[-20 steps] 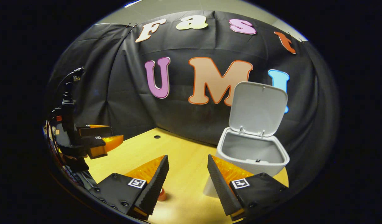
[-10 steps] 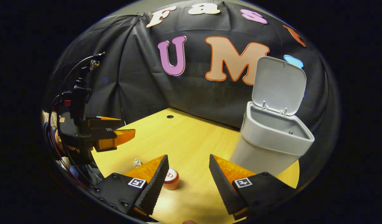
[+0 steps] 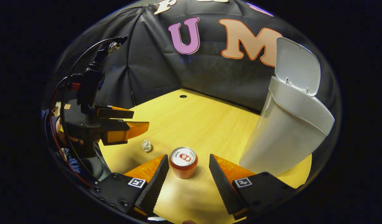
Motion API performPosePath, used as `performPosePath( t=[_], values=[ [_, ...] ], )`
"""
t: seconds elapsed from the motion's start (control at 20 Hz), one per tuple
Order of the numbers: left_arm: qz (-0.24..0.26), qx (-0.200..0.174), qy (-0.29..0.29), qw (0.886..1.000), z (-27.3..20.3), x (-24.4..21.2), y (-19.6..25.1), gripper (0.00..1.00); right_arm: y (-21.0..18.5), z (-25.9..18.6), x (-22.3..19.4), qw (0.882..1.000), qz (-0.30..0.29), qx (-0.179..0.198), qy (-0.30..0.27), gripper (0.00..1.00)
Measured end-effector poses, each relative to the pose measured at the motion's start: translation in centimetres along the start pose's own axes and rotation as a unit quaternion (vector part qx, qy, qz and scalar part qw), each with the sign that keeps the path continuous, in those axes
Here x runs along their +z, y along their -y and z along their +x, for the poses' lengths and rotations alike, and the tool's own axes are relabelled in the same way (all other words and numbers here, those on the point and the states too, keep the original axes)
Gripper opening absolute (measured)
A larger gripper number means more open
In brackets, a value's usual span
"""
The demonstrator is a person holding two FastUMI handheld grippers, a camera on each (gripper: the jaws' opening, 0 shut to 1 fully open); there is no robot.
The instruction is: Press the lid of the desktop garbage bin to open it, pick up the crumpled paper on the desktop and throw it into the bin, then pick up the pop can on the desktop and drop it into the bin, and finally close the garbage bin lid.
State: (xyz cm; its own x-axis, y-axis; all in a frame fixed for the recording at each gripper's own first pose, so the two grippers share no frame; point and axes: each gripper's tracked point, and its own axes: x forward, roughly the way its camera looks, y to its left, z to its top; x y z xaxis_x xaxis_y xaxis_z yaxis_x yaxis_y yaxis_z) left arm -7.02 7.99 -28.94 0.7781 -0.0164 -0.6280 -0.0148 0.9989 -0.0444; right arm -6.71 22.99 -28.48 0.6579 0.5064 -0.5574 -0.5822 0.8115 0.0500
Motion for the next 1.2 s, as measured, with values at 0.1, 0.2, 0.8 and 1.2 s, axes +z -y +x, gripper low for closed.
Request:
performPosePath(
  t=[0.1,0.2,0.8,1.2],
  values=[
    [-0.003,-0.004,-0.019,1.000,0.6,-1.4,0.1,0.95,-0.5,0.6,-1.2,1.000,0.000,0.004,-0.014,0.88],
    [-0.005,-0.008,-0.035,0.999,1.1,-2.6,0.2,0.95,-0.9,1.3,-2.2,1.000,0.000,0.007,-0.026,0.88],
    [-0.027,-0.019,-0.112,0.993,3.6,-8.0,-0.1,0.96,-0.8,5.5,-5.4,0.997,0.024,0.003,-0.073,0.89],
    [-0.018,-0.010,-0.144,0.989,5.2,-9.9,-0.2,0.96,-0.7,7.6,-6.2,0.996,0.044,-0.006,-0.077,0.91]
  ],
)
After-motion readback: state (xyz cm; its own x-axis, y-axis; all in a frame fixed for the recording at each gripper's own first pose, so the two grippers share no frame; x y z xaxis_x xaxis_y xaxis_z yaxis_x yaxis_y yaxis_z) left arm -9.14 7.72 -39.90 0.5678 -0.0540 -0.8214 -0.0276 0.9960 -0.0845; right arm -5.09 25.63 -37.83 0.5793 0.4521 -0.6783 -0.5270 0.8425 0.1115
